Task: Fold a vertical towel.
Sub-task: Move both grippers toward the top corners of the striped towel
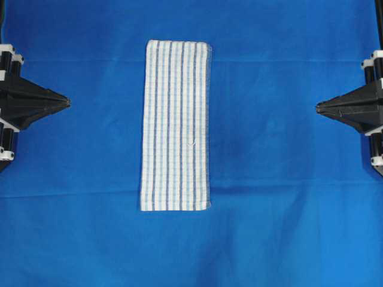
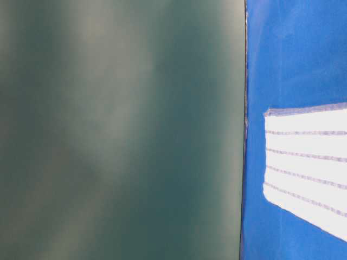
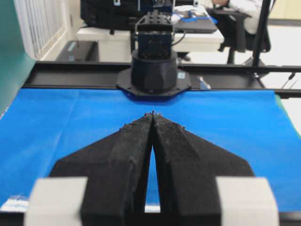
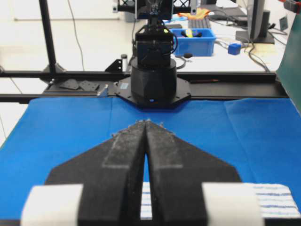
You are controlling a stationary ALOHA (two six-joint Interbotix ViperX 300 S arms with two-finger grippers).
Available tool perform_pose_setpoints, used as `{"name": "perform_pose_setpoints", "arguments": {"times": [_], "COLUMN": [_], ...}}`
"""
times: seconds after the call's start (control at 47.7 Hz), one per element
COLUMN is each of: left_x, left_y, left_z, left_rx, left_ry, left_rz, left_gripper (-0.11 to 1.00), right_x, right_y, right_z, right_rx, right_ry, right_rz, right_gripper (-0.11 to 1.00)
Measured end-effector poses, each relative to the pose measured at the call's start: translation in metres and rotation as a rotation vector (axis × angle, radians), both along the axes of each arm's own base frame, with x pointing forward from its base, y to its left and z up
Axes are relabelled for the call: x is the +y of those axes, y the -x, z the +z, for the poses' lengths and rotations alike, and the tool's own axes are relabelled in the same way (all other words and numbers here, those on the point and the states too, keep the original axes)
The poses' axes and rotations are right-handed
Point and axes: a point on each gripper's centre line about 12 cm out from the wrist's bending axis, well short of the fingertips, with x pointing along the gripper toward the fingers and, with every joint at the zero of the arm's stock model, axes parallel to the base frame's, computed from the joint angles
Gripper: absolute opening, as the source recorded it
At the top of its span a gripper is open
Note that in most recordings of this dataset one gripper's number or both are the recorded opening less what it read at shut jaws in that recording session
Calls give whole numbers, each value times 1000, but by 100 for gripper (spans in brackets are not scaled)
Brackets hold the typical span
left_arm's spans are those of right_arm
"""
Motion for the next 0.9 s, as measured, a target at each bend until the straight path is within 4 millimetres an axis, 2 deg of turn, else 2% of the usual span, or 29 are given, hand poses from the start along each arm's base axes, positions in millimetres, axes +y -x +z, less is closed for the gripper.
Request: {"name": "perform_pose_setpoints", "arguments": {"times": [0.168, 0.356, 0.482, 0.712, 0.796, 0.901], "left_x": [9, 32, 50, 83, 95, 111], "left_y": [-9, -22, -27, -44, -52, -63], "left_z": [2, -14, -26, -52, -65, -84], "left_rx": [17, 90, 140, 257, 299, 343], "left_ry": [64, 76, 88, 115, 127, 139], "left_rz": [41, 147, 221, 338, 372, 411], "left_gripper": [0, 0, 0, 2, 12, 39], "right_x": [-13, -42, -60, -103, -116, -132], "right_y": [-13, -43, -64, -98, -112, -126], "right_z": [5, -2, -12, -43, -55, -72], "right_rx": [31, 168, 259, 422, 477, 535], "right_ry": [-40, -68, -79, -113, -119, -126], "right_rz": [-62, -176, -228, -338, -359, -381], "right_gripper": [0, 0, 0, 1, 5, 30]}}
